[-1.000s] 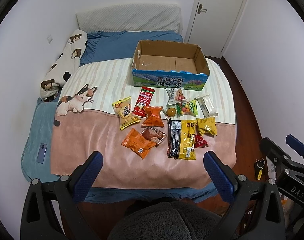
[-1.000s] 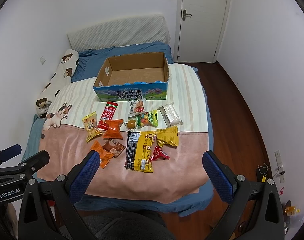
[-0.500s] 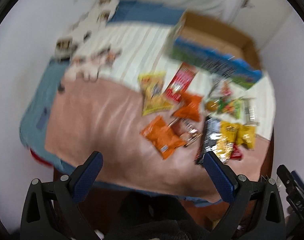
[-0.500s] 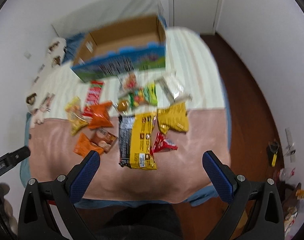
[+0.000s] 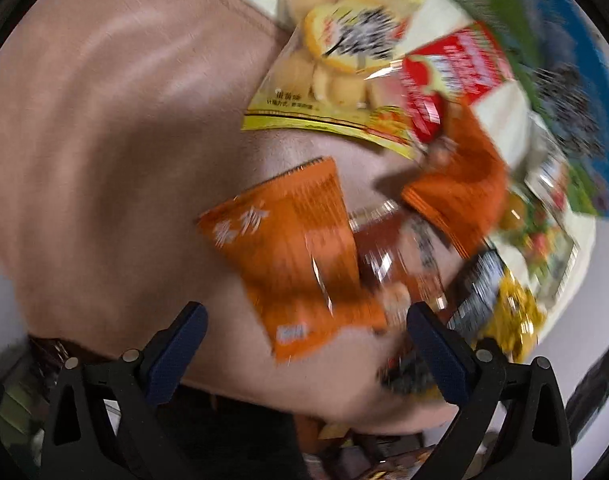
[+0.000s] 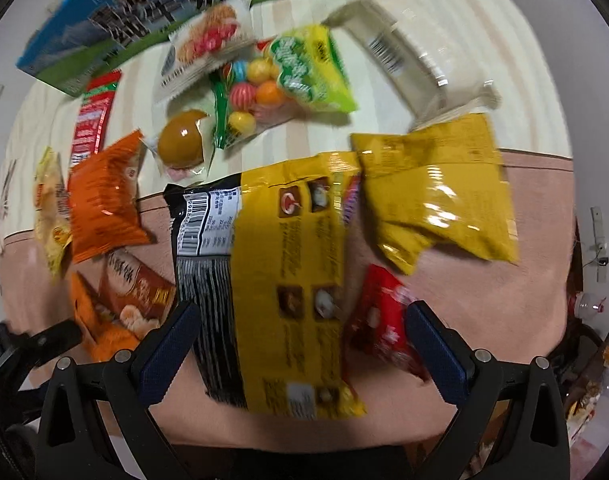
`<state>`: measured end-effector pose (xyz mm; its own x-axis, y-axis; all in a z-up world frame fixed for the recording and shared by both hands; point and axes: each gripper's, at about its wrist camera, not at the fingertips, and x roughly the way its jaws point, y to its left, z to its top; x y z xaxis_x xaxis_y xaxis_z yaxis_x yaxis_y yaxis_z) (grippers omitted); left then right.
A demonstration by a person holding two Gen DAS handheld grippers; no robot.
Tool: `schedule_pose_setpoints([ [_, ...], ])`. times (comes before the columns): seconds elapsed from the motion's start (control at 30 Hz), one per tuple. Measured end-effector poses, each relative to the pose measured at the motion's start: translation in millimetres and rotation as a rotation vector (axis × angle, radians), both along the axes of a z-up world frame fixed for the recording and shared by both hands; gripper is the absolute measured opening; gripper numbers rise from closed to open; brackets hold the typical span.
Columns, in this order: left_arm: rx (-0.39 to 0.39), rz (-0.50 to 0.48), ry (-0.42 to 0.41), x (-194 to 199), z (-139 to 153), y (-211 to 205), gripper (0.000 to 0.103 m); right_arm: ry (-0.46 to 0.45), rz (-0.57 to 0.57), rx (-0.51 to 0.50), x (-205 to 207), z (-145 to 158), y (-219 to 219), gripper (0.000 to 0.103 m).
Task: Organize snacks
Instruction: 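Grasp the orange biscuit pack with left tool while right tool grasps yellow-black noodle bag, then lift both held packs and carry them toward the cardboard box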
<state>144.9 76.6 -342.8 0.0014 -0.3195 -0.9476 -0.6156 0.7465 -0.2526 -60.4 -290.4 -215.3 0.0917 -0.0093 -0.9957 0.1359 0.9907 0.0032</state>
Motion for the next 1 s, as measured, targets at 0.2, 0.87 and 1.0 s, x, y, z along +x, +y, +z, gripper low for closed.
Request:
schedule_pose_setpoints([
  [0.2, 0.016, 0.041, -0.007, 0, -21, -1, 0.066, 0.070, 0.030, 0.051, 9, -30, 22, 0.099],
  [0.87, 0.152, -0.406, -0.113, -10, -1, -22, 0.079, 0.113, 0.107, 0.076, -6, -60, 63, 0.091],
  [1.0, 0.076, -0.337, -0.136, -18, 0, -15, 0.079, 0.105, 0.058, 0.049, 10, -54, 61, 0.091],
])
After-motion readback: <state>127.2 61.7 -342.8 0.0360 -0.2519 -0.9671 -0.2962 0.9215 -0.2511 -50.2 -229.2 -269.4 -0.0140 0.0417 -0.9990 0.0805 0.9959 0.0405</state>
